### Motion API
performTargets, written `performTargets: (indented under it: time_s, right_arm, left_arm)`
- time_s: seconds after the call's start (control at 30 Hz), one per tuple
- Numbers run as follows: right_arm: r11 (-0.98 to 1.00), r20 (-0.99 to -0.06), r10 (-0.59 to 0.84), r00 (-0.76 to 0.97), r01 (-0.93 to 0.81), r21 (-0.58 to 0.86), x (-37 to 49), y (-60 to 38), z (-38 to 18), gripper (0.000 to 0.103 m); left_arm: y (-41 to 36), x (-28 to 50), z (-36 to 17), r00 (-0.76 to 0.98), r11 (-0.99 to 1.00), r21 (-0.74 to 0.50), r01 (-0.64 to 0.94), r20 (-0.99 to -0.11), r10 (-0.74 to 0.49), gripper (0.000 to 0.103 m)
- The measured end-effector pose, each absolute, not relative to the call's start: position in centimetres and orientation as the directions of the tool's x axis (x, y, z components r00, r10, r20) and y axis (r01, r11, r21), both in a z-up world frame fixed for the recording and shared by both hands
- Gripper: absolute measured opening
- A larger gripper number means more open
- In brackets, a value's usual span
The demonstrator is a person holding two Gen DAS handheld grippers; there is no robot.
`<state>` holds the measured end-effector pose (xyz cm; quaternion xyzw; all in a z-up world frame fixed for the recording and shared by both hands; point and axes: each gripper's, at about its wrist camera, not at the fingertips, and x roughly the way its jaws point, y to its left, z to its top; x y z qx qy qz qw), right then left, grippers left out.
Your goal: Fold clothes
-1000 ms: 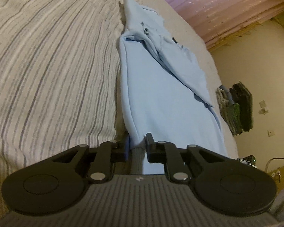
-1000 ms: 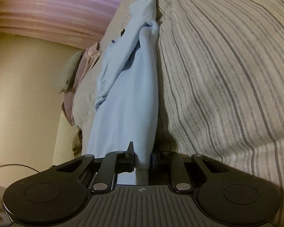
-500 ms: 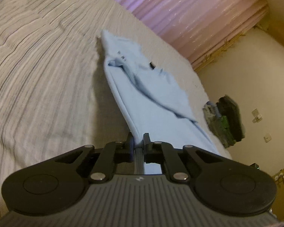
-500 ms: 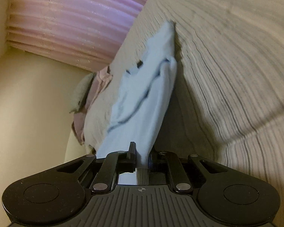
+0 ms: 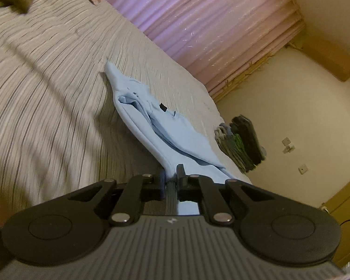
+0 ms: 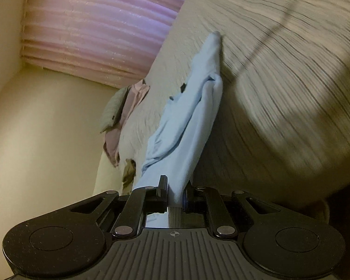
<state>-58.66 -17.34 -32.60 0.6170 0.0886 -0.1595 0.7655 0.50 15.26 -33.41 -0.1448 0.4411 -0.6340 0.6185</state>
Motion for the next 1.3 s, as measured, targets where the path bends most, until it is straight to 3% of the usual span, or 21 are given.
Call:
performTargets:
  time_s: [0.2, 0.37, 0.63, 0.83, 0.87, 0.97, 1.07, 1.17, 1.27, 1.3]
  right_arm:
    - [0.116, -0.333, -0.133, 0.934, 0.348, 0.930, -60.5, -14.7, -33.6, 0.010]
    - [0.135, -0.303, -0.114, 0.946, 0.317, 0.939, -59.1, -18.1, -31.6, 0.010]
    - [0.185, -0.286, -0.164, 0.944, 0.314, 0.931, -52.6, -28.6, -27.2, 0.010]
    - [0.119, -0.358, -0.267, 0.895, 0.400, 0.909, -46.2, -37.4, -29.2, 0.010]
    - [0.101, -0.380, -0.279, 0.882, 0.420, 0.902, -45.1, -38.6, -30.3, 0.016]
    - [0.026, -0.501, -0.336, 0.798, 0.539, 0.842, -42.8, -41.6, -33.3, 0.076]
    - [0.101, -0.504, -0.377, 0.777, 0.576, 0.811, -43.1, -41.7, -33.8, 0.076]
    - [0.369, -0.461, -0.376, 0.804, 0.586, 0.721, -43.8, -38.4, -32.3, 0.076]
    - [0.630, -0.475, -0.337, 0.813, 0.570, 0.528, -43.7, -34.5, -31.0, 0.075]
    - [0.708, -0.512, -0.311, 0.801, 0.554, 0.438, -43.2, -33.1, -30.9, 0.065]
  left_arm:
    - [20.9, -2.5, -35.4, -0.163, 0.193, -0.784, 0.591, -0.349, -0.923, 0.006]
    - [20.4, -2.2, -34.7, -0.174, 0.184, -0.799, 0.572, -0.338, -0.925, 0.006]
    - [12.0, 2.9, -30.1, -0.200, 0.114, -0.802, 0.586, -0.280, -0.939, 0.006]
    - [1.3, 8.0, -28.8, -0.170, 0.157, -0.806, 0.571, -0.303, -0.938, 0.007]
    - [-0.6, 8.7, -29.3, -0.159, 0.181, -0.813, 0.554, -0.317, -0.935, 0.007]
    - [-6.4, 10.4, -31.4, -0.127, 0.280, -0.794, 0.540, -0.405, -0.905, 0.007]
    - [-11.1, 11.8, -33.9, -0.098, 0.392, -0.747, 0.538, -0.517, -0.850, 0.008]
    - [-11.9, 13.1, -35.6, -0.069, 0.457, -0.737, 0.498, -0.559, -0.826, 0.010]
    - [-9.6, 13.3, -34.7, 0.005, 0.443, -0.691, 0.571, -0.537, -0.844, 0.030]
    - [-8.8, 12.7, -34.2, -0.003, 0.416, -0.659, 0.626, -0.536, -0.844, 0.031]
